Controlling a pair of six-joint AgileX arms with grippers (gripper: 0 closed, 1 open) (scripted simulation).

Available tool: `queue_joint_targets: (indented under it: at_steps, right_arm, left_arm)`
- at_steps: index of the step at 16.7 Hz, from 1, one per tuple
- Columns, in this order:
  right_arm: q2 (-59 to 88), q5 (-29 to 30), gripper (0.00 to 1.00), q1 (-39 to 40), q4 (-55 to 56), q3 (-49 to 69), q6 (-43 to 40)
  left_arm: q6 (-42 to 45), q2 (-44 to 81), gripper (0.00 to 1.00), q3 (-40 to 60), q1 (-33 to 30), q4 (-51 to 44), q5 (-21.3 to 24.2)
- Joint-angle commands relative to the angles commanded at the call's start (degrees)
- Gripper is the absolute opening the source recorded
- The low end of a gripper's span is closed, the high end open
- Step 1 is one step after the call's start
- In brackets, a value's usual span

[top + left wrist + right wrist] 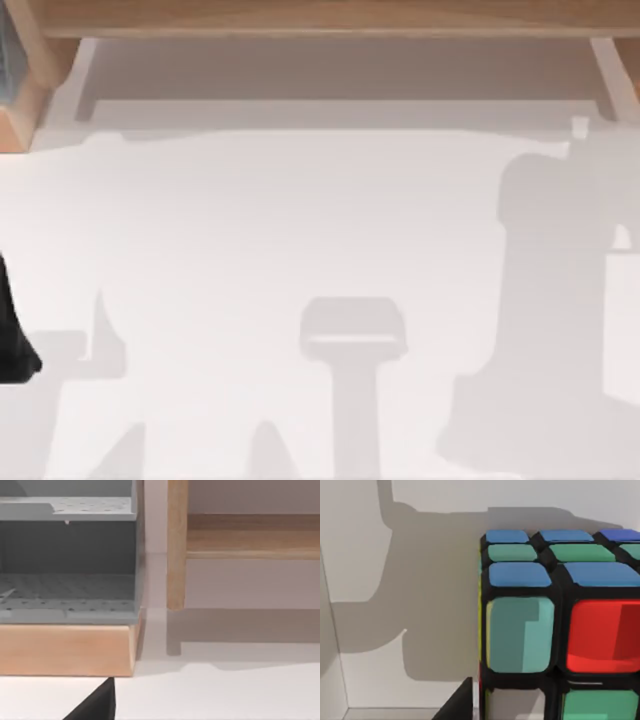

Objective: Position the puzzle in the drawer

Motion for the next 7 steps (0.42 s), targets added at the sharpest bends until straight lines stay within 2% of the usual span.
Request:
queue_joint_targets:
  at_steps: [1, 2, 7]
  right_arm:
    - [0.0, 0.0, 0.98, 0.0, 0.0, 0.0, 0.0]
    - [0.0, 0.0, 1.0, 0.0, 0.0, 0.0, 0.0]
    - [0.0, 0.0, 1.0, 0.0, 0.0, 0.0, 0.0]
  left_arm:
    - [0.0, 0.0, 1.0, 0.0, 0.0, 0.0, 0.0]
    - [0.0, 0.0, 1.0, 0.0, 0.0, 0.0, 0.0]
    - [0.0, 0.0, 1.0, 0.0, 0.0, 0.0, 0.0]
